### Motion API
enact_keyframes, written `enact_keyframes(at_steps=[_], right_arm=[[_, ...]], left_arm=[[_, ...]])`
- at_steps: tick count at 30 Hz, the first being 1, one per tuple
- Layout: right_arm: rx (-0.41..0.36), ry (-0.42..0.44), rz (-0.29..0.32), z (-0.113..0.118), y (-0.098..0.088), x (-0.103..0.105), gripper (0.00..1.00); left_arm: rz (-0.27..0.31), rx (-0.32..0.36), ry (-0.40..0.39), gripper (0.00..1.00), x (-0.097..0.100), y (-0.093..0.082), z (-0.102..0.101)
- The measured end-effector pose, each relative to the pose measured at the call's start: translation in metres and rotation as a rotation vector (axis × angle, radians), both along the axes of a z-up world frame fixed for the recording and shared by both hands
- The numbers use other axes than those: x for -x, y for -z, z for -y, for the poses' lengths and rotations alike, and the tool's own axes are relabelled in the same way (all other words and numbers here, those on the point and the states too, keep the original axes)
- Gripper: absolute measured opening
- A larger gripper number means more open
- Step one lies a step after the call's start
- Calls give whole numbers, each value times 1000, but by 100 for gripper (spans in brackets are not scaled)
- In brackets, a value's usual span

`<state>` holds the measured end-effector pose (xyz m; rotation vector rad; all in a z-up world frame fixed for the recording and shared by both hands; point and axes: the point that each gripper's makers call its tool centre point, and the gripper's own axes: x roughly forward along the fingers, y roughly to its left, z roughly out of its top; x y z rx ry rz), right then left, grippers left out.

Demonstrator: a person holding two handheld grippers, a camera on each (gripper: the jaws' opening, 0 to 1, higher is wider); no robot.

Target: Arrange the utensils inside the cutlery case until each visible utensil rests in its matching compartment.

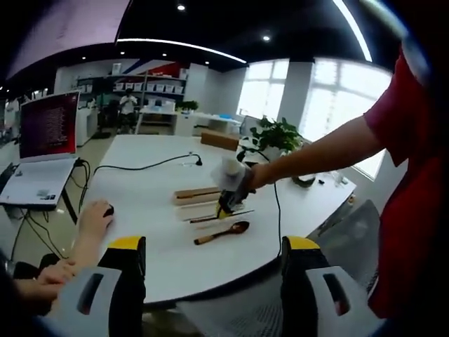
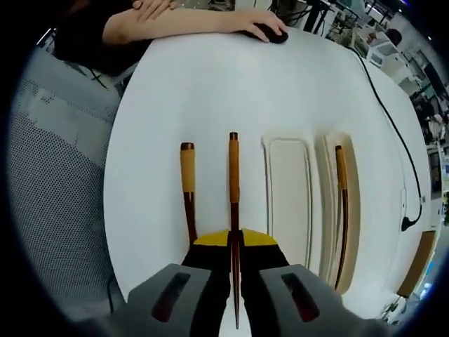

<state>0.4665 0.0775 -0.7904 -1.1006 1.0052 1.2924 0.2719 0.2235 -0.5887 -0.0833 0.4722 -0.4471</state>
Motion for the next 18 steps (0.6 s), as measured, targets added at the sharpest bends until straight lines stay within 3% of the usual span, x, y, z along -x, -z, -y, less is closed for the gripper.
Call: enact_keyframes(at_steps=[5,10,15,18], right_arm=[[59,-22,-15,10,-13,-12,0],[-9,65,-24,4,-42,-28,0],[10,42,-5,11,-53,-44,0],[15,88,-17,12,-63,-64,0]], left_arm=[[2,33,6,82,0,-3,5],[10,39,11,82,-1,-6,9],[0,14,23,83,2,-1,9],[8,42,23,84,0,-3,9]])
